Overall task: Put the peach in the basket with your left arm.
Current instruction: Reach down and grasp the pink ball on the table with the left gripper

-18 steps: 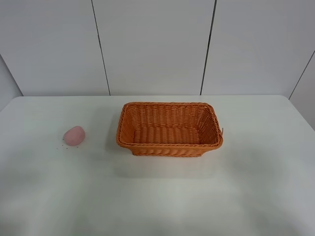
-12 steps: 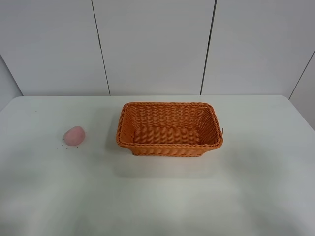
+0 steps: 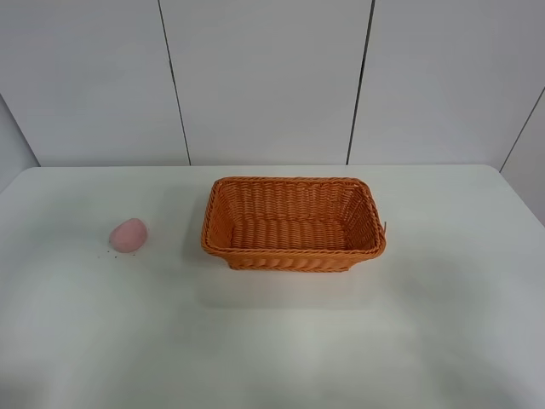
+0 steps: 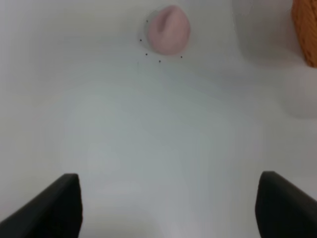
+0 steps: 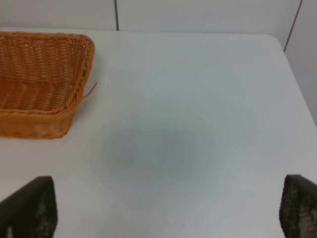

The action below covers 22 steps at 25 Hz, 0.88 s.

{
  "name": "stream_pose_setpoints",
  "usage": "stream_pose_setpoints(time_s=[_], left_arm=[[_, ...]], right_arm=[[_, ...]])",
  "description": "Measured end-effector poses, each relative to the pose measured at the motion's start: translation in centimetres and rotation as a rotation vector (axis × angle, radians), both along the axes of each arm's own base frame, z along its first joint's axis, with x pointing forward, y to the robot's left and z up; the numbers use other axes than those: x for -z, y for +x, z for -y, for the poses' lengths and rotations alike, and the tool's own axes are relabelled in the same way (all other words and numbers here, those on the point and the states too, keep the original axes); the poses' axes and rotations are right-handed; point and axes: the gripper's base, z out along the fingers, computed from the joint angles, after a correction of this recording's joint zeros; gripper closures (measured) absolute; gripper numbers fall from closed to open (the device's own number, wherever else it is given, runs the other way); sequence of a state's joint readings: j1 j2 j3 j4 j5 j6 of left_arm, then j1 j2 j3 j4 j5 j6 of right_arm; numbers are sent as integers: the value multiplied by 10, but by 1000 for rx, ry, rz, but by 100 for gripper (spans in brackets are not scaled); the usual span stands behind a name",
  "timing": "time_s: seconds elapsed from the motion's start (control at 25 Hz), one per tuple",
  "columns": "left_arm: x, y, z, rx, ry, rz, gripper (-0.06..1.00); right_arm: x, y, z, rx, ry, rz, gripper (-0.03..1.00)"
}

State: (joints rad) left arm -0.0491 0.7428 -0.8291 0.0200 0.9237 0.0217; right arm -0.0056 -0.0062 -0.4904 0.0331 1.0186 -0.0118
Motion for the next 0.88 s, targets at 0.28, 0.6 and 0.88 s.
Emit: stream_pose_setpoints(time_s=[0.28, 0.6, 0.88], left_arm=[[23, 139, 7, 31, 32, -231, 20], [92, 271, 15, 36, 11, -379, 20], [166, 321, 23, 26, -49, -492, 20]], right_arm=[[0, 0, 0, 0, 0, 0, 27], [0, 0, 0, 0, 0, 0, 27], [0, 0, 0, 0, 0, 0, 27]])
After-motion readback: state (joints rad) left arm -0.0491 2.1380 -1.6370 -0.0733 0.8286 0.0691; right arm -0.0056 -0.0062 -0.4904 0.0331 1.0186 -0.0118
